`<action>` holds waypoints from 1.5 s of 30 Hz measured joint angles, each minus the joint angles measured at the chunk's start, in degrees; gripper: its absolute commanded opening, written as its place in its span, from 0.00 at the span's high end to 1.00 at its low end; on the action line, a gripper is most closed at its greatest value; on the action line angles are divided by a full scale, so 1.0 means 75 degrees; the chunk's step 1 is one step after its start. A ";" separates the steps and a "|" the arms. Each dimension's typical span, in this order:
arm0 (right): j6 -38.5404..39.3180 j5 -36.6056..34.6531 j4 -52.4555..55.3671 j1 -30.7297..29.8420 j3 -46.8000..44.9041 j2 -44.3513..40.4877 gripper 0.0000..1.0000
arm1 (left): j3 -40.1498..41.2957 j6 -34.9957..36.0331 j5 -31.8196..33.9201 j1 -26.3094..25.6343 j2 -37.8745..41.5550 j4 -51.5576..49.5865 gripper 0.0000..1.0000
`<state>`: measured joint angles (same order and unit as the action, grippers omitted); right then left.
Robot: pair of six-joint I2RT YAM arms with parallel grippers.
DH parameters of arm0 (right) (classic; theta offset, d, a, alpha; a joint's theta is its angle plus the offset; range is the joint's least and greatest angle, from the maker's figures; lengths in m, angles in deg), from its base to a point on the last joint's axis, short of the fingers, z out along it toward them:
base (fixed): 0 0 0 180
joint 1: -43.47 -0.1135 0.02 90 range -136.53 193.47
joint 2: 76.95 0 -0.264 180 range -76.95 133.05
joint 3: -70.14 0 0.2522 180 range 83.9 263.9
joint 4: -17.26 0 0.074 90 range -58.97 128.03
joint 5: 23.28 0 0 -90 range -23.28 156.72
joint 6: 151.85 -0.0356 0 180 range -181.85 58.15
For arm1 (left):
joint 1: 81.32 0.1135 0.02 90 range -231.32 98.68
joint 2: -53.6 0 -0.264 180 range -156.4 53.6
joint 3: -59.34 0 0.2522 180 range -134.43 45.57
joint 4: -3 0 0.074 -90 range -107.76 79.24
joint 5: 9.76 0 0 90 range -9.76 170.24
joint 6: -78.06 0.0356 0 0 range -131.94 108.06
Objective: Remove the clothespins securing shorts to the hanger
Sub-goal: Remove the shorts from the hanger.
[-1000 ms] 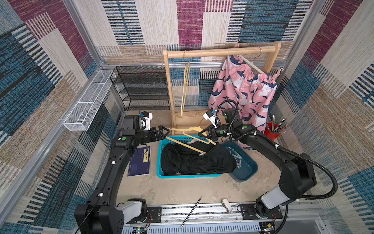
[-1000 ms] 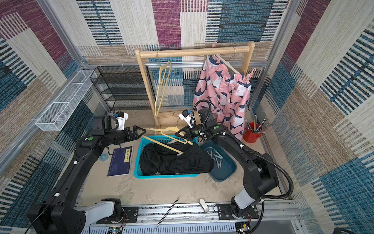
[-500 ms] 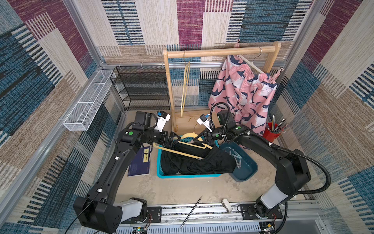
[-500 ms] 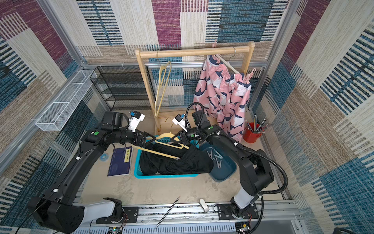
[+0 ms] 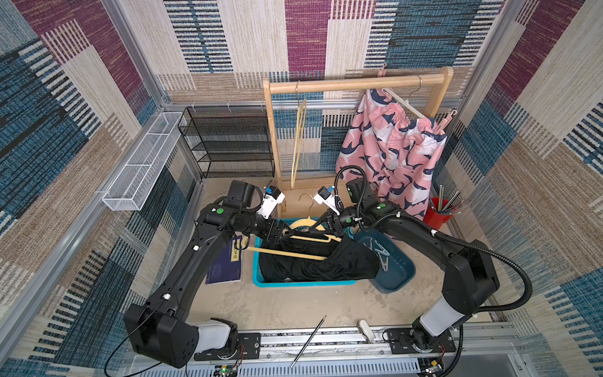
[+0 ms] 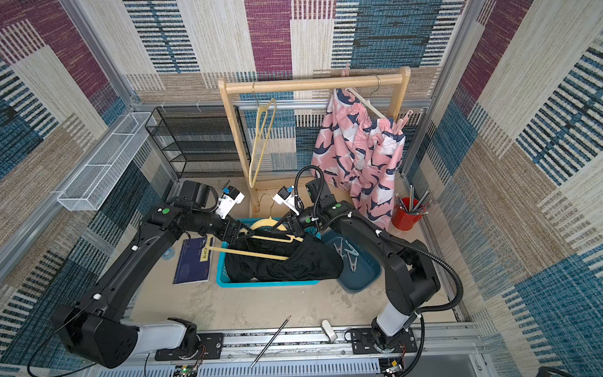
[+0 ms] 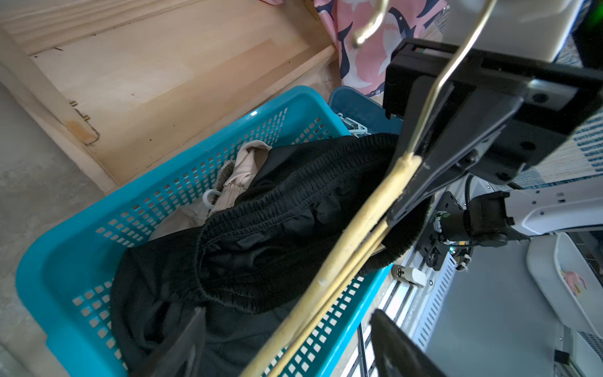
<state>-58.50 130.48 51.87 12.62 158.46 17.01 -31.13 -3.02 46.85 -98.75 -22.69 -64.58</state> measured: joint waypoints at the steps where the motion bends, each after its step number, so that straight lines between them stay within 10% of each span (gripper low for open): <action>1: 0.0026 0.0041 0.0003 0.0000 0.0026 0.0015 1.00 | 0.0000 0.0020 -0.0023 -0.0015 -0.0026 -0.0044 0.30; 9: 0.0108 0.0201 -0.0006 -0.0006 0.0044 0.0026 1.00 | -0.0017 0.0090 -0.0064 -0.0047 -0.0064 -0.0216 0.23; 33: 0.0702 0.1017 0.0289 0.0522 -0.0122 -0.0388 1.00 | 0.0093 0.0915 -0.1475 -0.0023 0.0230 -0.0533 0.99; 42: 0.0726 0.1218 0.0347 0.0545 -0.0020 -0.0201 0.99 | 0.0099 0.1035 -0.1719 -0.0023 0.0140 -0.0568 1.00; 45: 0.0726 0.1201 0.0353 0.0545 -0.0023 -0.0184 0.81 | 0.0099 0.1035 -0.1711 -0.0023 0.0122 -0.0571 1.00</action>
<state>-53.06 139.49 54.51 16.71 158.29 15.63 -30.39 4.74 34.02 -98.93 -21.78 -68.86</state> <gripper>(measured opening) 0.094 0.090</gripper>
